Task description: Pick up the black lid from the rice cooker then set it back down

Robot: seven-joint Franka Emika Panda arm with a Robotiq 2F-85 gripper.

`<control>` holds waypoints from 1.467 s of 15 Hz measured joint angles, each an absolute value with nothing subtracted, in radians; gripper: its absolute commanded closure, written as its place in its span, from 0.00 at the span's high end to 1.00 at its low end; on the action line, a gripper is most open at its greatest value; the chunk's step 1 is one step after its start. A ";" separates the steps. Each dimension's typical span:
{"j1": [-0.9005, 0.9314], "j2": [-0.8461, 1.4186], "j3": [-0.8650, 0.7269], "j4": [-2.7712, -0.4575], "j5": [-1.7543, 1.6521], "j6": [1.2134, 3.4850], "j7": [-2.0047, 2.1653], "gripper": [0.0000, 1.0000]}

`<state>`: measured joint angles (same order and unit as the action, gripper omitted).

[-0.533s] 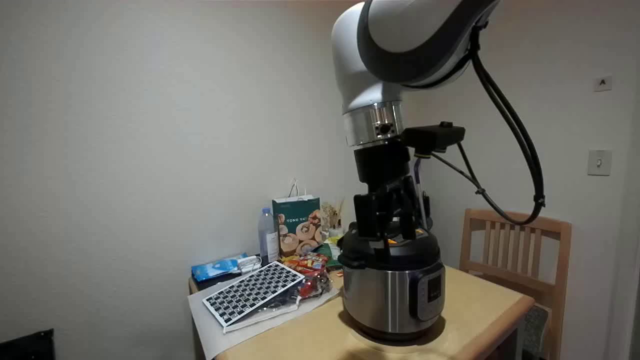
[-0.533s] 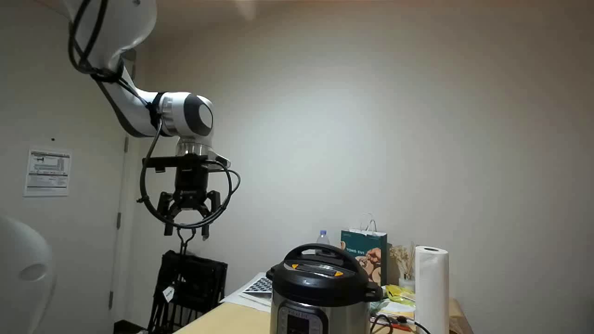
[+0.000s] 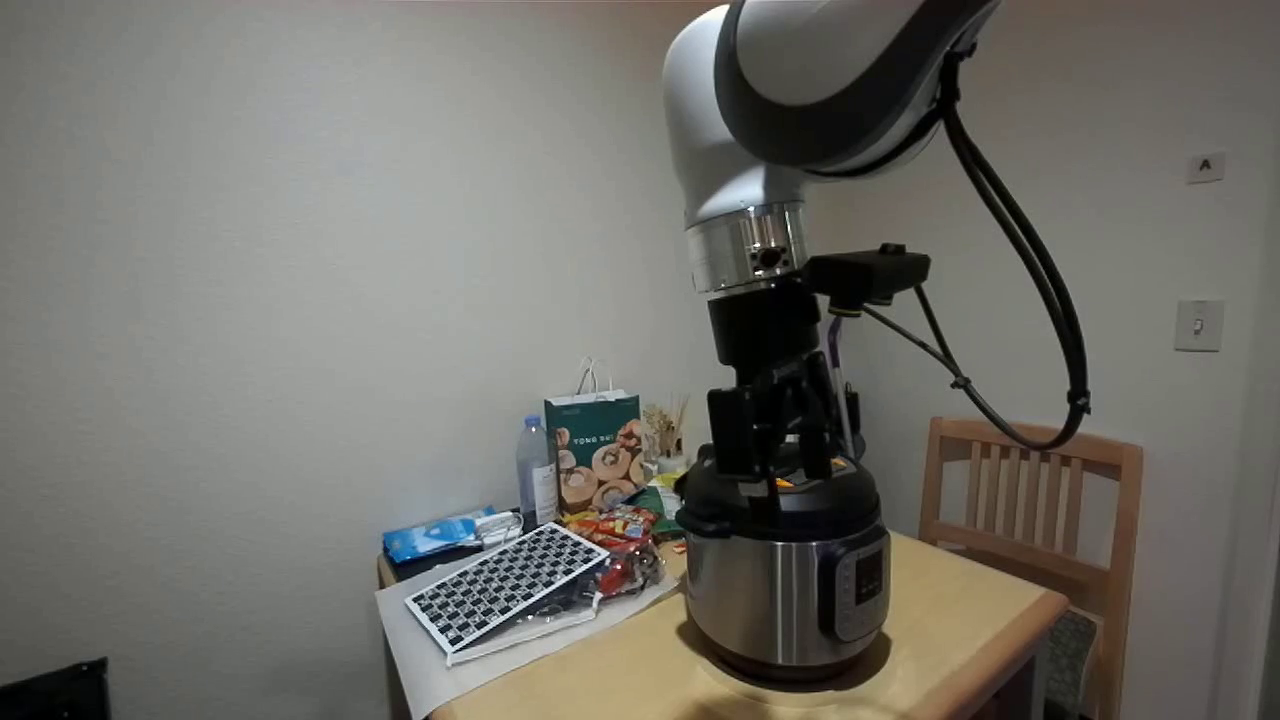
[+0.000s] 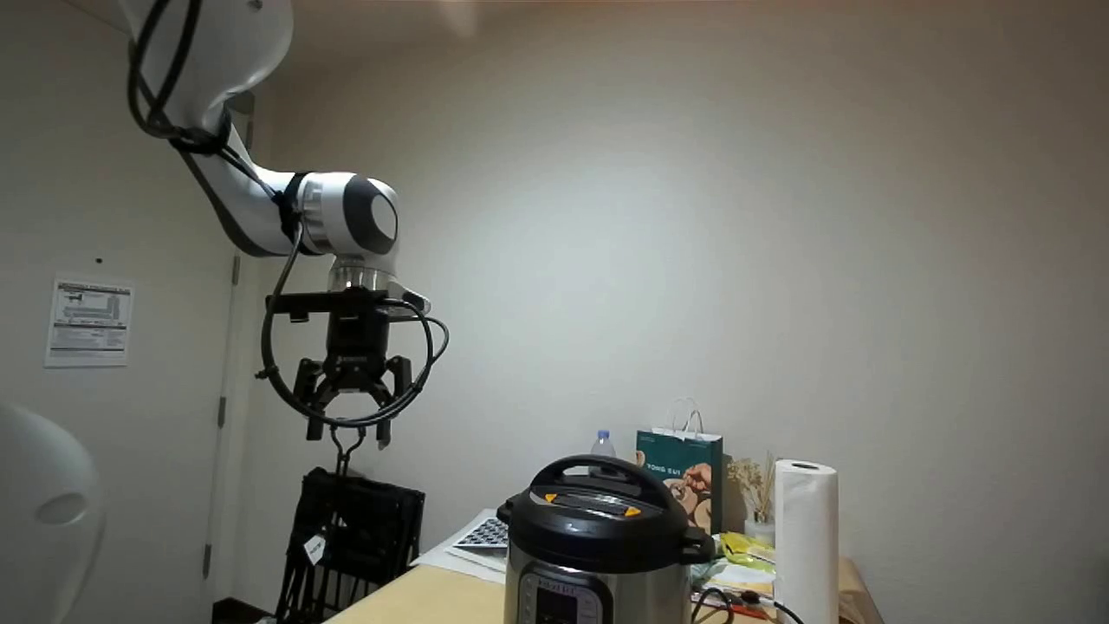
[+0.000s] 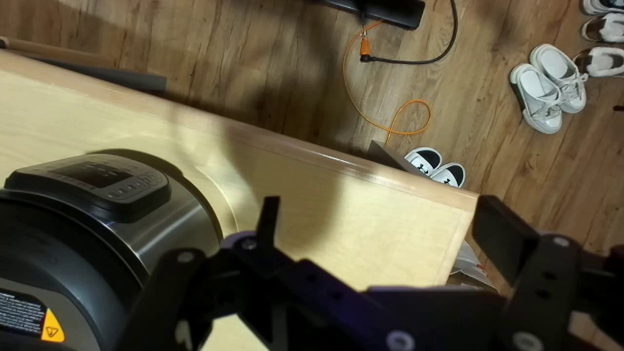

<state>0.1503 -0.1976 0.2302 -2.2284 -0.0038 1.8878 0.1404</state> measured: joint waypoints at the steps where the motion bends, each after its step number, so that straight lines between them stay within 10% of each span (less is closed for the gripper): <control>1: 0.150 -0.198 0.230 -2.228 -0.004 1.888 0.140 1.00; 22: 0.075 -0.101 0.100 -2.052 -0.079 1.803 0.166 1.00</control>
<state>0.0748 -0.1010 0.1002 -2.0524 -0.0787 1.8034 0.1661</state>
